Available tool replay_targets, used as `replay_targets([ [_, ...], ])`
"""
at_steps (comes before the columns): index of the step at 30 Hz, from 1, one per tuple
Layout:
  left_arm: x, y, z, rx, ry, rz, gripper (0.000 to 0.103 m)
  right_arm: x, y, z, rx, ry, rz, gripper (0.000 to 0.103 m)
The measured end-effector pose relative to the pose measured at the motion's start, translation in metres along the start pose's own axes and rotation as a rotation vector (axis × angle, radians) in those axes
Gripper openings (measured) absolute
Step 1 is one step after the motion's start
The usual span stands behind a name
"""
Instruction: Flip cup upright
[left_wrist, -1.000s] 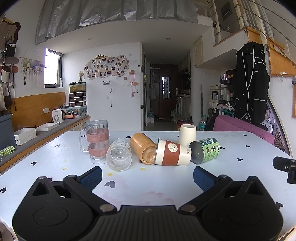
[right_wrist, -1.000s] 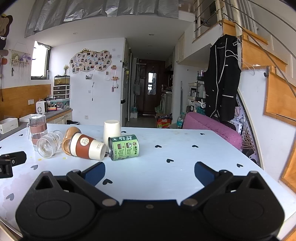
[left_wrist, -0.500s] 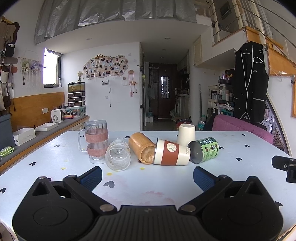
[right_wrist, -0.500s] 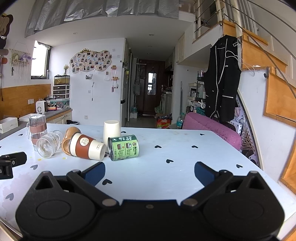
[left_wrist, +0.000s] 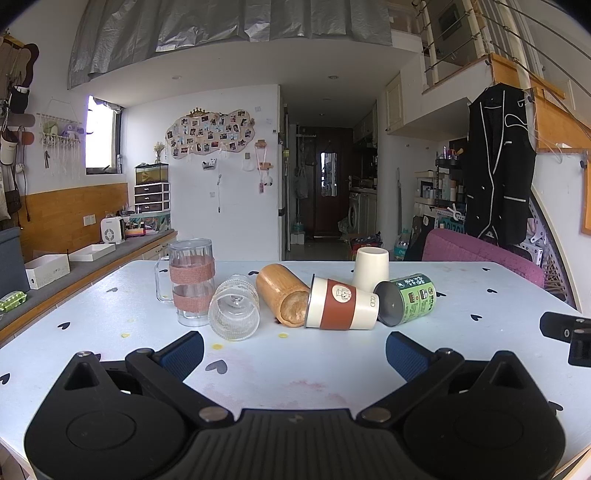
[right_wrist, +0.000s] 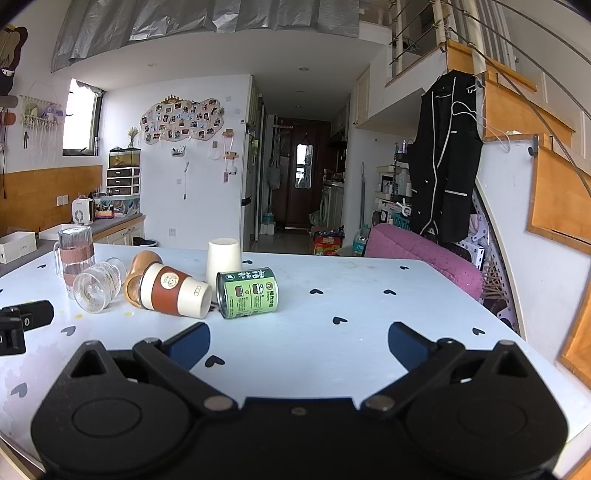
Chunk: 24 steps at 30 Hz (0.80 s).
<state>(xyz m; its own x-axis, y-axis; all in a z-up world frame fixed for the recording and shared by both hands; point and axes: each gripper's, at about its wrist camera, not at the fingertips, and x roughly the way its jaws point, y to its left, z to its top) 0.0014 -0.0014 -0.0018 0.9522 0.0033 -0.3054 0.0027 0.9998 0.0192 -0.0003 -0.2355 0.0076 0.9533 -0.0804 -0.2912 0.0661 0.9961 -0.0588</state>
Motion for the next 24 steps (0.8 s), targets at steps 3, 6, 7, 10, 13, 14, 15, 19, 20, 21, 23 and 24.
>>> replay_targets([
  [3,-0.001,-0.001,0.000,0.000,-0.001,-0.001,0.103,0.000,-0.001,0.000,0.001,0.003,0.002,0.103],
  [6,0.000,-0.002,0.000,0.000,0.000,-0.001,0.103,0.004,-0.002,0.001,0.000,0.011,0.009,0.103],
  [7,0.001,-0.001,0.000,-0.002,0.002,-0.002,0.103,0.006,-0.002,0.002,-0.007,0.015,0.008,0.103],
  [10,0.006,0.000,-0.003,-0.007,0.008,-0.004,0.103,0.020,0.000,0.006,-0.019,0.021,-0.003,0.103],
  [13,0.017,0.005,-0.009,-0.019,0.019,-0.006,0.103,0.032,0.004,0.008,-0.010,0.036,-0.001,0.103],
  [14,0.019,0.006,-0.009,-0.023,0.019,-0.006,0.103,0.038,0.003,0.010,-0.006,0.044,0.001,0.103],
  [15,0.020,0.008,-0.010,-0.025,0.020,-0.007,0.103,0.043,0.003,0.012,-0.001,0.051,0.004,0.103],
  [19,0.030,0.015,-0.013,-0.038,0.025,-0.018,0.103,0.071,0.002,0.026,0.053,0.098,0.031,0.103],
  [20,0.033,0.017,-0.013,-0.040,0.028,-0.021,0.103,0.080,0.001,0.030,0.078,0.118,0.040,0.103],
  [21,0.034,0.018,-0.013,-0.041,0.029,-0.022,0.103,0.089,0.000,0.034,0.102,0.138,0.051,0.103],
  [23,0.039,0.021,-0.015,-0.043,0.035,-0.027,0.103,0.107,-0.002,0.044,0.136,0.183,0.068,0.103],
  [24,0.041,0.022,-0.015,-0.044,0.037,-0.026,0.103,0.115,-0.001,0.049,0.145,0.196,0.069,0.103],
])
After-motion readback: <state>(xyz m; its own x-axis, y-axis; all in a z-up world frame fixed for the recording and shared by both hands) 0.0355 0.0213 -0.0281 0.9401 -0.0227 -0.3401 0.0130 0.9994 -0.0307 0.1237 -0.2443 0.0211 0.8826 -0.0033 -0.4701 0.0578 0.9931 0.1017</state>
